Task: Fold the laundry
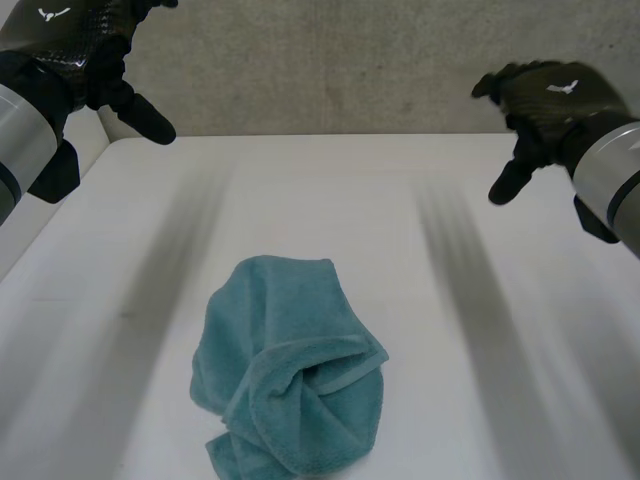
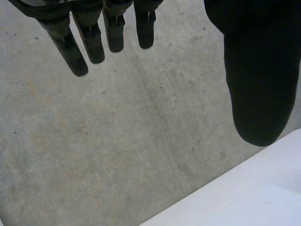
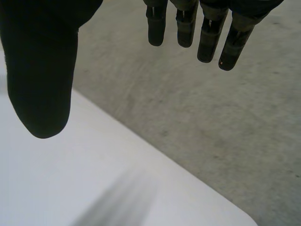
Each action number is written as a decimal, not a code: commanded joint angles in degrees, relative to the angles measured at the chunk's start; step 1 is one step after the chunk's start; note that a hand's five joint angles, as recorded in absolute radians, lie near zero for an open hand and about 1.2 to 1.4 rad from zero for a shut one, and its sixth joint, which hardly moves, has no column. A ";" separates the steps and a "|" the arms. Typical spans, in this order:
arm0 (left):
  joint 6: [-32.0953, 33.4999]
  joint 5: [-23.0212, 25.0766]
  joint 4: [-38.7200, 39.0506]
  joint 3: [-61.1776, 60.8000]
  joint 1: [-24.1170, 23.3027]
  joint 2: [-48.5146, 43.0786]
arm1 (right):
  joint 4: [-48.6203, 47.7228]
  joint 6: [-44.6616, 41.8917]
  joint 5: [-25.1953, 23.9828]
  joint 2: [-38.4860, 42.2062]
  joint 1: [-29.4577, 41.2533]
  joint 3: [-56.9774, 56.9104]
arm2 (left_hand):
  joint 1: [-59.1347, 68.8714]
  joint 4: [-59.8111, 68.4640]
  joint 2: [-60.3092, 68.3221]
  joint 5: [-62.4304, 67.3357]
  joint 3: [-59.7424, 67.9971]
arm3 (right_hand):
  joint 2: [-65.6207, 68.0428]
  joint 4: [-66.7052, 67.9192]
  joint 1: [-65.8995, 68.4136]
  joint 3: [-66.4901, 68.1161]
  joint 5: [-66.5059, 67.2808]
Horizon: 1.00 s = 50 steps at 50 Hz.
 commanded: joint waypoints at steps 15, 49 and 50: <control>-7.09 -0.10 -11.53 -23.70 0.78 3.40 | 4.11 -8.22 -14.00 11.43 3.47 8.18 | 11.75 12.03 12.00 11.42 11.68 | 18.16 17.48 20.22 18.61 17.46; -13.25 -0.28 -1.08 -30.14 -10.03 -10.13 | -7.83 9.71 -16.31 20.05 11.83 10.65 | 59.97 60.26 60.22 59.65 59.91 | 67.24 66.56 69.30 67.69 66.54; -12.99 -0.36 -0.64 -29.70 -9.95 -10.31 | -8.45 10.15 -15.17 19.97 11.56 10.21 | 63.52 63.81 63.77 63.19 63.46 | 67.24 66.56 69.30 67.69 66.54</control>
